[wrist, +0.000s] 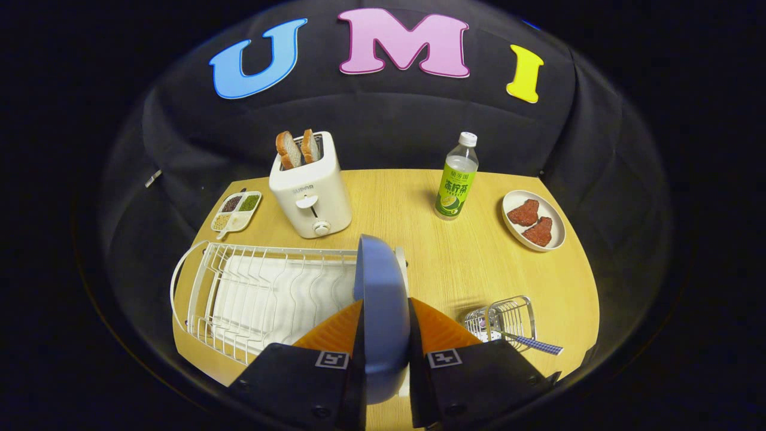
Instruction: Take the plate from the dish rack, then take the spoon from the basket and place it into the plate.
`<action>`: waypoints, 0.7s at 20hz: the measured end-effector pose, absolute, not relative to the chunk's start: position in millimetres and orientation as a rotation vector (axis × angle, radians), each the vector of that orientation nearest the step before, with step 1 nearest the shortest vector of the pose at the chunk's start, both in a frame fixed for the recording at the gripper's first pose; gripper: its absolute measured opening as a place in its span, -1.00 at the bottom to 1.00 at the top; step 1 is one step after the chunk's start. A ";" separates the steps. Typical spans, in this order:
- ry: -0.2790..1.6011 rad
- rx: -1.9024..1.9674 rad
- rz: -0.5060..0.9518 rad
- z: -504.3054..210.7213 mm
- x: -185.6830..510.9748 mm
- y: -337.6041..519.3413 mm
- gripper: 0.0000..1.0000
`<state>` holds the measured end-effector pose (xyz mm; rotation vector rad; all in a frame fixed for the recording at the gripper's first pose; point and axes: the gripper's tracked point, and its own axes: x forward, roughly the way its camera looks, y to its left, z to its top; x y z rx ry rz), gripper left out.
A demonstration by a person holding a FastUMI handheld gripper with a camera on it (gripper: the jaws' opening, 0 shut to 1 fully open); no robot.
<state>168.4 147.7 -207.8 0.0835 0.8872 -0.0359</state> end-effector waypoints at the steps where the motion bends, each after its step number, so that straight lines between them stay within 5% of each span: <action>1: 0.873 0.067 -0.049 -204.3 169.6 146.7 -0.35; 14: 0.757 0.020 -0.164 -172.2 170.1 114.4 -0.44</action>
